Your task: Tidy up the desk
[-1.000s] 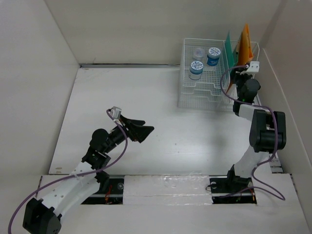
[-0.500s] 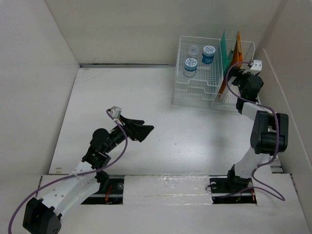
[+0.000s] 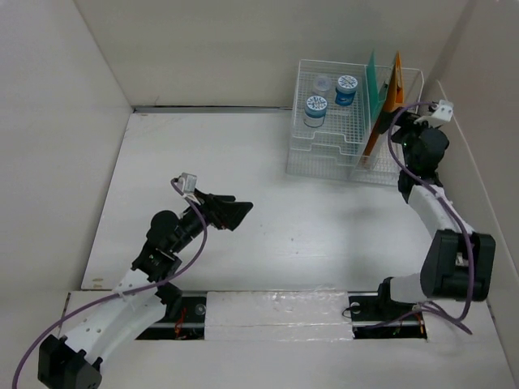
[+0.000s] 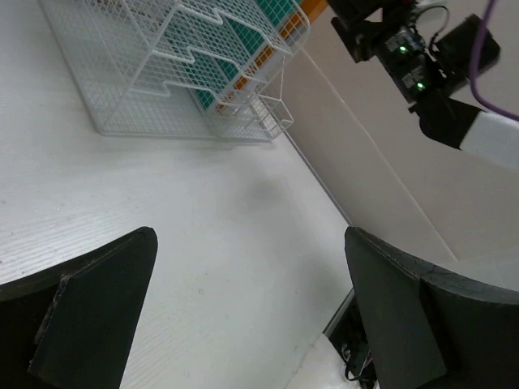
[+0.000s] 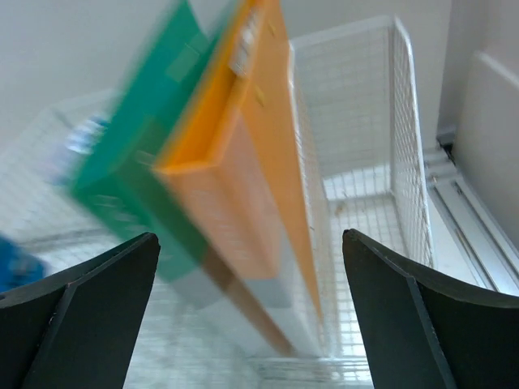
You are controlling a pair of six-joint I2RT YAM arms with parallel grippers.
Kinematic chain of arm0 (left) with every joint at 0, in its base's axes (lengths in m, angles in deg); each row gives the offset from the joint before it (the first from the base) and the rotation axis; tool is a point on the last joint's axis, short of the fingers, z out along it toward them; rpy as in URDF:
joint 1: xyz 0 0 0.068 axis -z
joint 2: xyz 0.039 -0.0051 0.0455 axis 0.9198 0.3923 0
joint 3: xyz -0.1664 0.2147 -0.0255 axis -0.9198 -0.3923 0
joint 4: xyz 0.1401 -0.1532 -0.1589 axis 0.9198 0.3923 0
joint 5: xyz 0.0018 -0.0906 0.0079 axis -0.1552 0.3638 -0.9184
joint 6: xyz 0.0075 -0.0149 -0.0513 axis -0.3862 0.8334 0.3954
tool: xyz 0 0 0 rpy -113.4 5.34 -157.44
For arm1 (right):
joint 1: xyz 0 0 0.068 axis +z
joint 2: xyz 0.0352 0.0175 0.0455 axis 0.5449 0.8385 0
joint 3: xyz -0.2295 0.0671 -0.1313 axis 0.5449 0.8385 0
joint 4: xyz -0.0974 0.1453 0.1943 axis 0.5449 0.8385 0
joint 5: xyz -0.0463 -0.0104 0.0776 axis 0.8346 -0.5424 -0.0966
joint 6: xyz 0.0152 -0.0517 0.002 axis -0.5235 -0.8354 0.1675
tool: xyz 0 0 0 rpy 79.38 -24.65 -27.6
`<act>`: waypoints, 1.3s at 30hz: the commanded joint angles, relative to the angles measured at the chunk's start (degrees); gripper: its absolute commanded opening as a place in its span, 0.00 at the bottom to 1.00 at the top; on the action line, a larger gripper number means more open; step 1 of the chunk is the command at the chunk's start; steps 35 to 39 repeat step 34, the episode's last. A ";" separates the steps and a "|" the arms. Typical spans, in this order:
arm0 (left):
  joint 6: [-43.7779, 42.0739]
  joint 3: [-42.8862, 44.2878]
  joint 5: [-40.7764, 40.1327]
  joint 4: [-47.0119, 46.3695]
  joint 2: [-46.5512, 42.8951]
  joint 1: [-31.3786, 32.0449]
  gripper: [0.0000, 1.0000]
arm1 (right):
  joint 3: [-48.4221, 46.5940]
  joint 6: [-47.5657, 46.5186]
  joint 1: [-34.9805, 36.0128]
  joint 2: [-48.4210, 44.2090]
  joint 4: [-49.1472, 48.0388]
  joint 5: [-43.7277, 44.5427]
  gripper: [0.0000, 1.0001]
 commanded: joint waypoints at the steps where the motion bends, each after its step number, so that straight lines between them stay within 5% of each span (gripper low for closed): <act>1: -0.36 4.28 -1.64 0.53 -0.84 0.29 0.99 | 1.78 4.79 2.14 -8.85 3.18 0.90 1.00; 9: -0.54 8.07 -1.11 2.12 -1.02 0.29 0.99 | 11.10 15.08 10.67 -34.16 8.03 -11.06 1.00; 12: -0.01 9.03 -0.93 1.59 -2.15 0.29 0.99 | 15.23 17.97 19.00 -42.49 6.45 -16.24 1.00; 19: 0.16 10.62 -2.51 4.31 -6.81 0.29 0.99 | 17.89 11.67 35.00 -56.91 20.65 -17.66 1.00; 26: 2.09 7.11 -3.66 6.33 -10.24 0.29 0.99 | 21.39 9.89 42.92 -66.07 34.03 -13.00 1.00; 39: 3.85 2.10 -1.64 2.47 -14.46 0.29 0.99 | 21.75 9.63 45.39 -67.76 36.24 -9.48 1.00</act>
